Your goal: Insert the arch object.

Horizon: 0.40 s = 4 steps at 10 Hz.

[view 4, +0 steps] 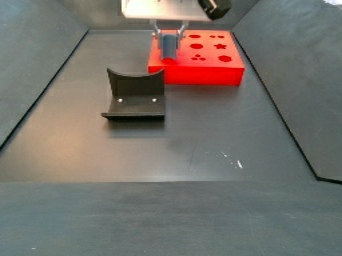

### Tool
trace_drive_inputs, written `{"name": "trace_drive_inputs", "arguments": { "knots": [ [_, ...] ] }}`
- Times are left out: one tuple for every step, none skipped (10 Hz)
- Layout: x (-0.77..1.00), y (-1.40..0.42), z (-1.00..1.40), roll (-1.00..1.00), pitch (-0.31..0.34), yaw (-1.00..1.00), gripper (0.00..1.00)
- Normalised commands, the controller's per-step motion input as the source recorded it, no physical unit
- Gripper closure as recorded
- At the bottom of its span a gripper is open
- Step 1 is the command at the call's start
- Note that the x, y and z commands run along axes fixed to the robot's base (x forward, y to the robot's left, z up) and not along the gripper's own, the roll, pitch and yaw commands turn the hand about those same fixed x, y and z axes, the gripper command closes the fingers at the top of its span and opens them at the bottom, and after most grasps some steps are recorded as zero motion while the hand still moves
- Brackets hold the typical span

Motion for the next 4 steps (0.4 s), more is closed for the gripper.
{"name": "trace_drive_inputs", "arguments": {
  "knots": [
    [0.05,0.0,-0.81,0.21,0.03,-0.27,1.0],
    [0.0,0.0,-0.25,0.12,0.04,-0.11,1.0],
    [0.0,0.0,0.0,-0.02,0.0,0.0,1.0],
    [0.0,0.0,0.0,0.0,0.0,0.0,1.0]
  ]
}}
